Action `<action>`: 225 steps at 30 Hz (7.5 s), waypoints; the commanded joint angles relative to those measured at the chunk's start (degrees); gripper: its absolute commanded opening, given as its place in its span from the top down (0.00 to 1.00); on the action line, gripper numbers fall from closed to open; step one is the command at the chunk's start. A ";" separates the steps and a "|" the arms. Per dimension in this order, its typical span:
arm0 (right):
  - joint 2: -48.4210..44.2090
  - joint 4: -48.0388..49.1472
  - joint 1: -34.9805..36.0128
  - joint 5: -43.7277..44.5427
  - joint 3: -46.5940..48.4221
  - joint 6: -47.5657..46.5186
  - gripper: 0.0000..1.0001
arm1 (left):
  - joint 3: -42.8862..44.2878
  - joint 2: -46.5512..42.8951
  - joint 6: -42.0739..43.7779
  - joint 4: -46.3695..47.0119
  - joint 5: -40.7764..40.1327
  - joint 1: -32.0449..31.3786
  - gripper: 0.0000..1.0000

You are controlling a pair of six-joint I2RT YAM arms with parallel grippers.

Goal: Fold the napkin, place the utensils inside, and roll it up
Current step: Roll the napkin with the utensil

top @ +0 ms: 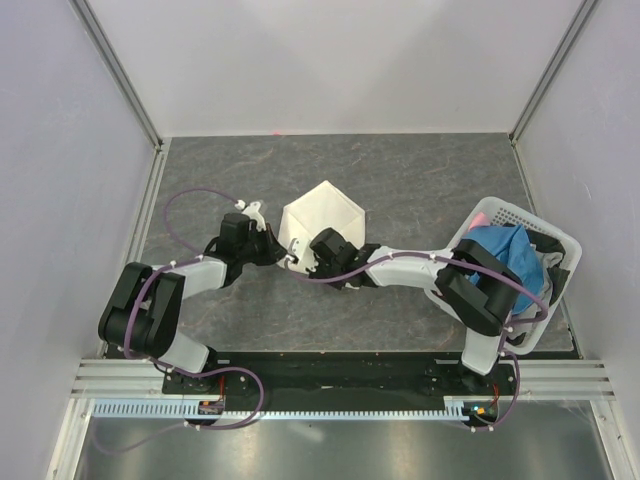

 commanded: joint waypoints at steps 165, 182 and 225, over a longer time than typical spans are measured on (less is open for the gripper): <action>-3.36 -20.37 -15.64 -41.33 6.70 14.46 0.55 | 12.46 6.05 -1.24 -34.71 2.76 3.90 0.98; 0.93 -26.42 -3.42 -38.35 7.57 15.52 0.54 | 12.64 6.22 -0.98 -34.62 2.76 3.90 0.98; -8.03 3.08 5.98 2.09 4.78 11.92 0.50 | 13.69 7.54 -1.06 -36.38 3.29 3.90 0.98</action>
